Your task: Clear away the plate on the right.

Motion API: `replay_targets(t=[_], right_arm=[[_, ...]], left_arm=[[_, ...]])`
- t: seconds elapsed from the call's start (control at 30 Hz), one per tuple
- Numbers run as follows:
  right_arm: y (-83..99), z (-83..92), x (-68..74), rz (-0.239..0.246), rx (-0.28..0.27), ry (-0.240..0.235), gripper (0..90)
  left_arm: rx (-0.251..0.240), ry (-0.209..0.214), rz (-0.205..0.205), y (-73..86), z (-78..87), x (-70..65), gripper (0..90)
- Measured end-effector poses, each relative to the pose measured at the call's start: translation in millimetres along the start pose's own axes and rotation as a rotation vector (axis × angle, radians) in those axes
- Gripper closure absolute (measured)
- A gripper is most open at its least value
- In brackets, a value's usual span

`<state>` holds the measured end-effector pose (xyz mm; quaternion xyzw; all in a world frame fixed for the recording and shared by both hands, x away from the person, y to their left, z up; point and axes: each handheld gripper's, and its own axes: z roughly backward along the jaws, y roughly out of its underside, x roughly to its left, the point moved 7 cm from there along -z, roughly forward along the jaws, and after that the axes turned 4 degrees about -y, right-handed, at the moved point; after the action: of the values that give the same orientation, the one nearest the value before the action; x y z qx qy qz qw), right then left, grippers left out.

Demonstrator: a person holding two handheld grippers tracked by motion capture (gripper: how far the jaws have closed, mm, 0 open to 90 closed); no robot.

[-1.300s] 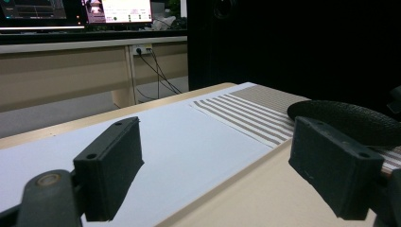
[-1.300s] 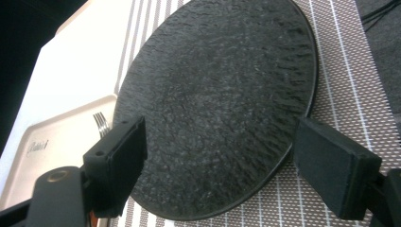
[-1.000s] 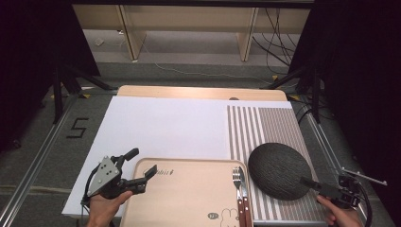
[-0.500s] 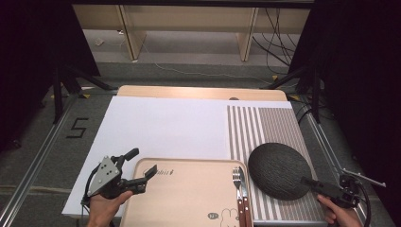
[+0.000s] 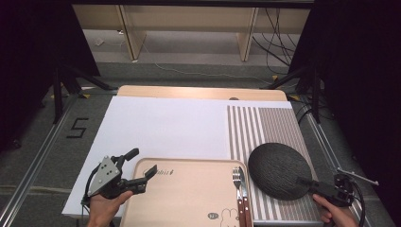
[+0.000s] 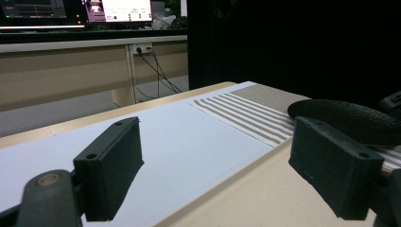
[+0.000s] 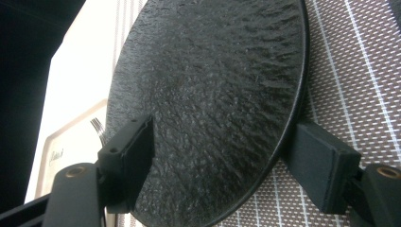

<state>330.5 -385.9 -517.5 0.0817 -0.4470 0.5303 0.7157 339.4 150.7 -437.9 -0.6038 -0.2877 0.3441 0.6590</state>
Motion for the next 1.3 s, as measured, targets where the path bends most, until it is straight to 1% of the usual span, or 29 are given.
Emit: replay_targets(t=[0.03,0.07,0.1,0.13,0.2,0.23,0.27,0.3,0.37,0.4,0.43,0.47,0.5,0.53,0.63,0.67,0.7,0.73,0.77,0.8,0.9,1.0,1.1,1.13,1.17,1.2,1.23,1.27,1.3], right_arm=[[-0.9,-0.8,0.9,-0.017,-0.012,-0.017,28.1],[-0.8,-1.2,0.1,-0.027,-0.008,-0.012,28.5],[-1.2,-1.5,-1.2,-0.024,-0.013,-0.009,28.7],[-1.8,-2.6,-3.5,-0.003,-0.019,-0.009,29.2],[-1.1,-2.5,-1.4,-0.037,-0.009,-0.019,30.3],[-0.8,-2.8,-1.4,-0.039,-0.008,-0.017,30.3],[-1.8,-3.9,-3.9,-0.005,-0.018,-0.015,30.5],[-1.9,-4.4,-3.6,-0.014,-0.023,-0.012,30.7],[-1.5,-4.6,-2.9,-0.025,-0.014,-0.025,31.7],[-0.9,-4.7,-1.4,-0.056,-0.010,-0.027,32.1],[-1.4,-6.2,-1.3,-0.070,-0.024,-0.021,32.6],[-2.1,-7.2,-2.3,-0.058,-0.037,-0.032,33.3],[-0.7,-5.5,-1.3,-0.075,-0.008,-0.045,33.2],[0.0,-4.8,-0.9,-0.092,0.001,-0.049,33.5],[-0.5,-4.9,-1.9,-0.096,-0.006,-0.055,34.8],[-0.9,-5.7,-3.5,-0.093,-0.017,-0.047,35.9],[-0.7,-4.8,-4.1,-0.088,-0.010,-0.066,36.9],[-1.1,-4.7,-7.0,-0.069,-0.015,-0.060,37.4],[-0.9,-4.7,-6.2,-0.100,-0.019,-0.074,38.5],[0.1,-4.3,-6.9,-0.101,-0.006,-0.066,39.0],[-1.5,-5.8,-7.2,-0.111,-0.032,-0.067,40.4],[-1.1,-5.9,-8.7,-0.124,-0.032,-0.065,43.5],[-0.8,-5.0,-10.6,-0.154,-0.031,-0.073,48.8],[-1.7,-5.9,-11.9,-0.165,-0.049,-0.070,50.5],[-1.5,-5.6,-13.0,-0.171,-0.046,-0.070,51.8],[-2.0,-6.1,-15.9,-0.138,-0.058,-0.065,52.7],[-1.7,-5.9,-14.7,-0.164,-0.053,-0.070,53.1],[-1.1,-5.4,-14.5,-0.169,-0.043,-0.082,53.8],[-1.3,-6.0,-15.4,-0.168,-0.056,-0.070,54.9]], left_arm=[[-0.001,0.001,0.000,-0.1,0.0,-0.2,16.9],[-0.001,0.001,-0.002,-0.2,0.0,-0.1,16.9],[-0.001,0.000,0.001,-0.1,0.0,-0.1,16.9],[0.000,0.000,0.001,0.0,0.0,0.0,16.9],[0.000,0.000,0.000,0.0,-0.1,0.0,16.9],[-0.001,0.000,0.000,-0.1,-0.1,-0.1,16.9],[-0.001,0.000,0.001,-0.1,-0.1,-0.3,16.9],[0.000,0.000,-0.001,0.0,0.0,-0.2,16.9],[-0.001,0.000,-0.001,-0.1,-0.1,-0.1,16.9],[-0.001,0.000,0.001,-0.1,-0.1,-0.2,16.9],[-0.001,0.000,0.000,-0.1,-0.1,-0.1,16.9],[-0.001,0.000,0.000,-0.1,-0.1,-0.1,16.9],[0.000,0.000,0.000,0.0,-0.2,-0.2,16.9],[0.000,0.000,0.000,0.1,-0.2,-0.1,16.9],[0.002,-0.001,-0.001,0.3,-0.2,-0.1,16.9],[0.001,-0.001,0.000,0.2,-0.2,-0.2,16.9],[0.000,0.000,0.000,0.1,-0.2,-0.1,16.9],[0.000,0.000,0.000,0.1,-0.3,-0.2,16.9],[0.001,0.000,-0.001,0.1,-0.2,-0.1,16.9],[0.002,0.000,0.000,0.2,-0.3,-0.3,16.9],[0.001,0.002,0.001,0.1,-0.2,-0.5,17.0],[0.000,0.004,0.000,0.0,-0.4,-1.1,16.9],[0.001,0.005,-0.002,0.1,-0.4,-1.3,17.0],[0.001,0.004,-0.003,0.0,-0.4,-1.3,17.0],[0.001,0.006,0.000,0.1,-0.5,-1.5,17.0],[0.001,0.007,-0.001,0.1,-0.6,-1.6,17.0],[0.001,0.007,-0.002,0.1,-0.6,-1.6,17.0],[0.001,0.007,-0.002,0.1,-0.7,-1.6,17.0],[0.001,0.007,-0.002,0.1,-0.7,-1.6,17.0]])
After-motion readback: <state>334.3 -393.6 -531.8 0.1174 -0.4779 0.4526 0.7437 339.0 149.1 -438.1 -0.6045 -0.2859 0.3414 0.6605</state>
